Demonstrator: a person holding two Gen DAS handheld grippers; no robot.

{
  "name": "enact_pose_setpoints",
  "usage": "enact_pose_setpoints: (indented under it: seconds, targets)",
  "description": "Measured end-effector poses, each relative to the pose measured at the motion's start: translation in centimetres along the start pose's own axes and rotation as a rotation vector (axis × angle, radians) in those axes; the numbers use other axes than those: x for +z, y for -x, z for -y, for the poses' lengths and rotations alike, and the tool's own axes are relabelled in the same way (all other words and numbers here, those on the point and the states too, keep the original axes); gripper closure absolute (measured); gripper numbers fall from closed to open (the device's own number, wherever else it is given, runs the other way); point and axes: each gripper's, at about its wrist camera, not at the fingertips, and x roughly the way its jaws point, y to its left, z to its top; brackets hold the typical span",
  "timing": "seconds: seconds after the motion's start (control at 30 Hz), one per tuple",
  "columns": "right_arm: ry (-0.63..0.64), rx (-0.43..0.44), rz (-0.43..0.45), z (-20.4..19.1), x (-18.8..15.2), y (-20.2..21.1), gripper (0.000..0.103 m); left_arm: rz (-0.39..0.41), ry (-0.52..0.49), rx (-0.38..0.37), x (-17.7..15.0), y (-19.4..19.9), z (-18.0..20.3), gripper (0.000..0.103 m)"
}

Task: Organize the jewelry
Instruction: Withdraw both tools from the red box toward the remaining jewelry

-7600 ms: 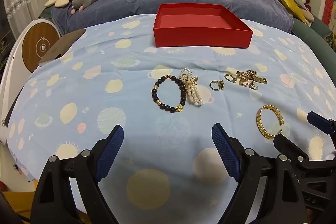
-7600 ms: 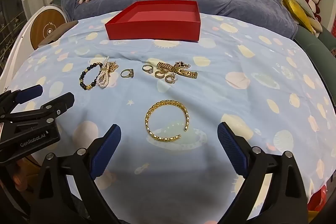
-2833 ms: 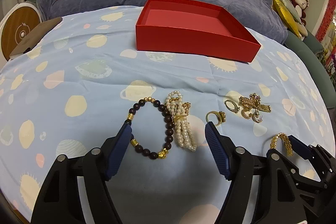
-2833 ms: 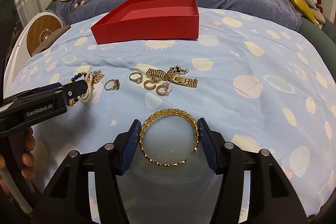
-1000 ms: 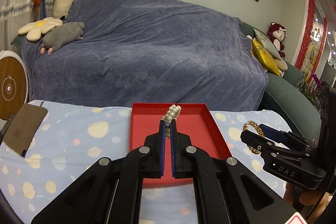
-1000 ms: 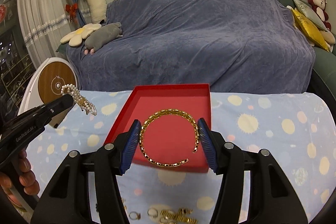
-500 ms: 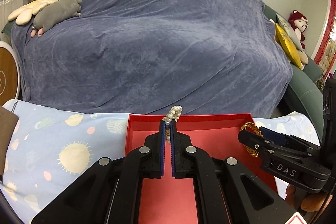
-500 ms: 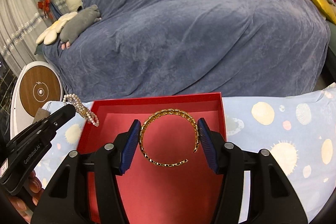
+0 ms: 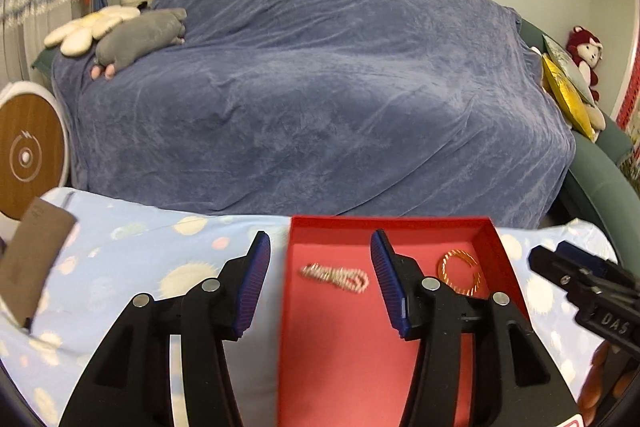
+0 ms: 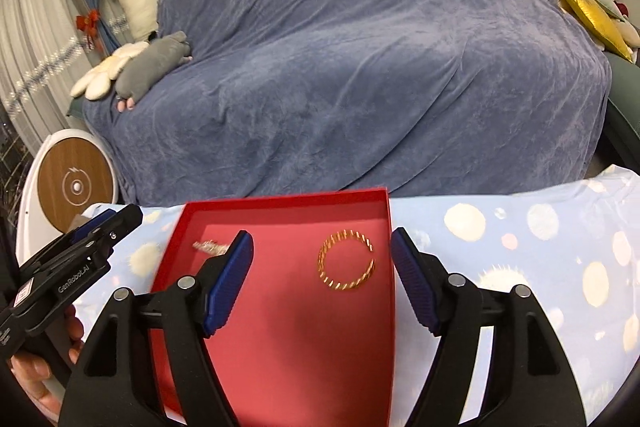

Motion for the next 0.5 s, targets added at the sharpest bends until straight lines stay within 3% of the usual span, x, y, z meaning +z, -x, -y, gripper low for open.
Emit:
enact_pose_setpoints:
  seconds: [0.2,0.37,0.5]
  targets:
    - [0.032,0.036,0.019,-1.0,-5.4,7.7,0.033,0.001,-0.060,0.009,-6.0,7.6,0.0,0.046]
    - [0.083,0.005,0.016,-2.1,-10.8,12.0,0.033,-0.082,-0.049,-0.008,-11.7,11.1,-0.2,0.046]
    - [0.095,-0.013,0.002,-2.1,-15.0,14.1,0.033,-0.107,-0.064,0.028,-16.1,13.1,0.1,0.046]
